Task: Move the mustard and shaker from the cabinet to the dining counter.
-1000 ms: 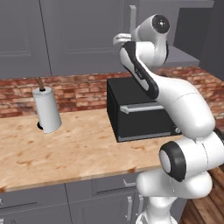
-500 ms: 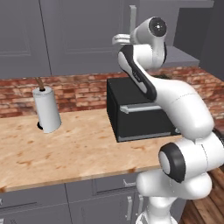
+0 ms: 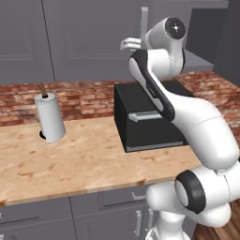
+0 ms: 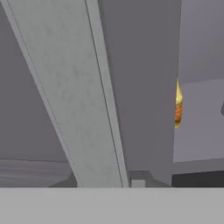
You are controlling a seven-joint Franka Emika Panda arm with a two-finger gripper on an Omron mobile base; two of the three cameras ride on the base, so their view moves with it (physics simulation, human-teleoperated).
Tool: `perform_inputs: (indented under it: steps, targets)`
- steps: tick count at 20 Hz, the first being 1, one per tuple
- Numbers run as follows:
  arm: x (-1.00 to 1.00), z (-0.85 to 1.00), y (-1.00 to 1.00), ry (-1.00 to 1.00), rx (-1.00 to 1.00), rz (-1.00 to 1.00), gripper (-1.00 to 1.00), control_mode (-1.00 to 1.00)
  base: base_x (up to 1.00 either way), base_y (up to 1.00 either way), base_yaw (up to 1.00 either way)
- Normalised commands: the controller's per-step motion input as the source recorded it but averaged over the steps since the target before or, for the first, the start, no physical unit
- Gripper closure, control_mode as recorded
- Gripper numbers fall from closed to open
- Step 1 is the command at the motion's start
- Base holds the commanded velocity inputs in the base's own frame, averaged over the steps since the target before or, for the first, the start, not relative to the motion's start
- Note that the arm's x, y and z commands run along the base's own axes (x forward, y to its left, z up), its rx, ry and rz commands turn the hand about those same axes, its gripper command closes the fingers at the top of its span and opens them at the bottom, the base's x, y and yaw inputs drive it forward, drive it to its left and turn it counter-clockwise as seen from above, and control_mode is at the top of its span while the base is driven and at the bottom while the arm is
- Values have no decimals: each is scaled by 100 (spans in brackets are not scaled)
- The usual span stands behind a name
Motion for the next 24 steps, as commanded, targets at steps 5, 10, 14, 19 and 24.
perform_inputs:
  steps: [5, 10, 14, 19, 24]
  targets:
    - [-79, 0, 42, 0, 0, 0, 100, -100, 0, 0, 0]
    - [-83, 0, 45, 0, 0, 0, 100, -100, 0, 0, 0]
    - [-78, -4, 47, 0, 0, 0, 100, -100, 0, 0, 0]
    - [-72, -2, 48, 0, 0, 0, 100, -100, 0, 0, 0]
    - [-61, -9, 50, 0, 0, 0, -100, -100, 0, 0, 0]
